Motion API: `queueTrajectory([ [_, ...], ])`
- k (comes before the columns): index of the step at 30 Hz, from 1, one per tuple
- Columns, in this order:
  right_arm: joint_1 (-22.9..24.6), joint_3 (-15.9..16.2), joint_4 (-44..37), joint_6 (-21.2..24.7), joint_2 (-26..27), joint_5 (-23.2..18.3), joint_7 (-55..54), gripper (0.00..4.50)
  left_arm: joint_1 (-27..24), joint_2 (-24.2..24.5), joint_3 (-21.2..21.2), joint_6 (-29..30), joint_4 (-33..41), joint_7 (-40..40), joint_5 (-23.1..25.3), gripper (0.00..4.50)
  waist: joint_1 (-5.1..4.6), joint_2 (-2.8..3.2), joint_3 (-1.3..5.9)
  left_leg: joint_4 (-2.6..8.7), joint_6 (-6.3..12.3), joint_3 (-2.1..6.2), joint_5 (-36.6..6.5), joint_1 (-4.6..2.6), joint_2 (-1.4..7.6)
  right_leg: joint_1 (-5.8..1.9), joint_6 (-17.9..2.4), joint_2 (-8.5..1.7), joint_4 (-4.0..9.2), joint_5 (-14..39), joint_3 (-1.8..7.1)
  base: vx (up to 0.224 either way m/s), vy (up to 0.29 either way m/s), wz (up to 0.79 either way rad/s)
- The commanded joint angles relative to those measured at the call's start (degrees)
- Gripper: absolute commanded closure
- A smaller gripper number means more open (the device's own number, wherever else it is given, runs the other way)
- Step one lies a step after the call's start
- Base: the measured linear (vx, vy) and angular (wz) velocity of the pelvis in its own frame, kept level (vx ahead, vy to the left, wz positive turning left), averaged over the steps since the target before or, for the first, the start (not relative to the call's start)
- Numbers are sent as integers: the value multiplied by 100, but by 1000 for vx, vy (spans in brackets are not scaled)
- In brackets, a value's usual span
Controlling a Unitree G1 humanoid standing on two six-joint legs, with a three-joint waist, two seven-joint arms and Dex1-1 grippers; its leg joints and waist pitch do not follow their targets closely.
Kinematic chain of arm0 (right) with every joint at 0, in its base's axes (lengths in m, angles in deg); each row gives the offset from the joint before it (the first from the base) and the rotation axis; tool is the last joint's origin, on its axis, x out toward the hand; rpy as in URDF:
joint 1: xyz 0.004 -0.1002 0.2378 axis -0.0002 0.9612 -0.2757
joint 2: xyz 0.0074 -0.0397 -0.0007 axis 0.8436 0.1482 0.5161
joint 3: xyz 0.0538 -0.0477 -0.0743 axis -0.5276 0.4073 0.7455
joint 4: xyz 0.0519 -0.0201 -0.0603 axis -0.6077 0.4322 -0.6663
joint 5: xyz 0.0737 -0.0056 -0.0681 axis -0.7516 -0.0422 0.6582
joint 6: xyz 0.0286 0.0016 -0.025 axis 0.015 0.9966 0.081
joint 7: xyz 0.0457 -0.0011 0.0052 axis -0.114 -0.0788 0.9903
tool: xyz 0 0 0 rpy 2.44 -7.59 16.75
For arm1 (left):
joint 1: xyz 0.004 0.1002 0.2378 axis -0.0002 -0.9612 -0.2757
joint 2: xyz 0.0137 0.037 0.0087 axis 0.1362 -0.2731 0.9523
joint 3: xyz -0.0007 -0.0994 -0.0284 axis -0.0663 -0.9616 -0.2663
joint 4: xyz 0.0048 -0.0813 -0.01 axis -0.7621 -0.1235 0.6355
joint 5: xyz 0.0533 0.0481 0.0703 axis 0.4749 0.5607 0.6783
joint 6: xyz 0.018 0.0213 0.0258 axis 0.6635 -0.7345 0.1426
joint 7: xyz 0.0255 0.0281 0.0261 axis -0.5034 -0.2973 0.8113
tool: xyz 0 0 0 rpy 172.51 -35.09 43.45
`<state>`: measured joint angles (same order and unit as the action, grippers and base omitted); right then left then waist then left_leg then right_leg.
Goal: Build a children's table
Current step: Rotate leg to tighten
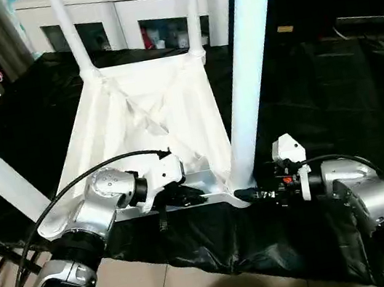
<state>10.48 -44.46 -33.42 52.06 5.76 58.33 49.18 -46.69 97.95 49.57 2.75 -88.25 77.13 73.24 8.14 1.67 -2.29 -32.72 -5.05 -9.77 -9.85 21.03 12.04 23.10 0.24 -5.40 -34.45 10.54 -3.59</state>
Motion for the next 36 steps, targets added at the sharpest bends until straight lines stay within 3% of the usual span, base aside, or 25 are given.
queueTrajectory([
  [1, -56, 367, -177, -149, 236, -9, 221, 145, 175, -70, 26, -72, -1, -163, 40, 450, 14, -86, 364, 325, 409, -38, -988, -30, 102, -308, -1429, -264, 297, 547, 178, 0, 0, 0],
  [3, -67, 369, -159, -184, 263, 20, 168, 145, 173, -82, 34, -80, -4, -182, 41, 450, 15, -94, 363, 326, 400, -37, -989, -27, 100, -306, -1417, -264, 297, 568, 179, 0, 0, 0],
  [4, -83, 351, -135, -107, 284, -7, 153, 112, 170, -94, 37, -80, -3, -195, 44, 450, 15, -96, 365, 323, 396, -38, -985, -26, 98, -309, -1410, -264, 296, 566, 180, 0, 0, 0],
  [7, -106, 298, -111, 75, 302, -68, 141, 97, 160, -139, 55, -82, -1, -219, 59, 450, 8, -90, 362, 326, 395, -39, -1002, -32, 102, -299, -1416, -260, 298, 585, 181, 0, 0, 0],
  [9, -88, 320, -150, -85, 283, 13, 101, 72, 167, -167, 68, -99, -20, -234, 75, 450, 6, -86, 369, 323, 379, -37, -1001, -34, 108, -298, -1425, -263, 293, 559, 183, 0, 0, 0],
  [13, -89, 322, -180, -222, 298, 83, 25, 72, 178, -161, 91, -168, -67, -228, 109, 450, 27, -53, 385, 312, 373, -38, -963, -45, 106, -296, -1459, -247, 268, 316, 184, 0, 0, 0],
  [15, -93, 323, -174, -226, 293, 101, 26, 72, 177, -159, 95, -176, -70, -224, 114, 450, 29, -65, 385, 310, 386, -37, -960, -40, 101, -304, -1460, -245, 264, 261, 179, 0, 0, 0],
  [16, -112, 361, -156, -194, 263, 171, 69, 72, 181, -143, 100, -195, -92, -198, 122, 450, 28, -16, 385, 310, 379, -35, -991, -44, 99, -301, -1455, -245, 272, 275, 180, 0, 0, 0],
  [17, -117, 371, -147, -215, 258, 203, 68, 72, 183, -140, 97, -203, -101, -192, 126, 450, 20, -33, 381, 311, 373, -37, -1010, -40, 97, -302, -1452, -242, 276, 285, 179, 0, 0, 0],
  [18, -119, 374, -144, -221, 256, 212, 68, 96, 184, -139, 97, -206, -104, -190, 127, 450, 21, -36, 380, 313, 361, -36, -1030, -40, 95, -307, -1451, -243, 279, 309, 178, 0, 0, 0],
  [29, -210, 395, 107, -248, 328, 244, -1, 180, 194, -22, 63, -322, -252, -271, 183, 450, 18, -78, 362, 339, 255, -29, -1258, -45, 103, -299, -1350, -265, 311, 790, 189, 0, 0, 0],
  [35, -198, 393, 194, -279, 398, 263, -84, 229, 217, 19, 57, -380, -349, -291, 211, 450, 10, -50, 361, 342, 225, -29, -1279, -44, 99, -291, -1341, -256, 312, 742, 190, 0, 0, 0],
  [36, -163, 391, 195, -277, 429, 248, -110, 229, 202, 30, 55, -380, -352, -281, 215, 450, 10, -17, 359, 346, 204, -21, -1319, -45, 99, -292, -1343, -260, 309, 774, 189, 0, 0, 0],
])
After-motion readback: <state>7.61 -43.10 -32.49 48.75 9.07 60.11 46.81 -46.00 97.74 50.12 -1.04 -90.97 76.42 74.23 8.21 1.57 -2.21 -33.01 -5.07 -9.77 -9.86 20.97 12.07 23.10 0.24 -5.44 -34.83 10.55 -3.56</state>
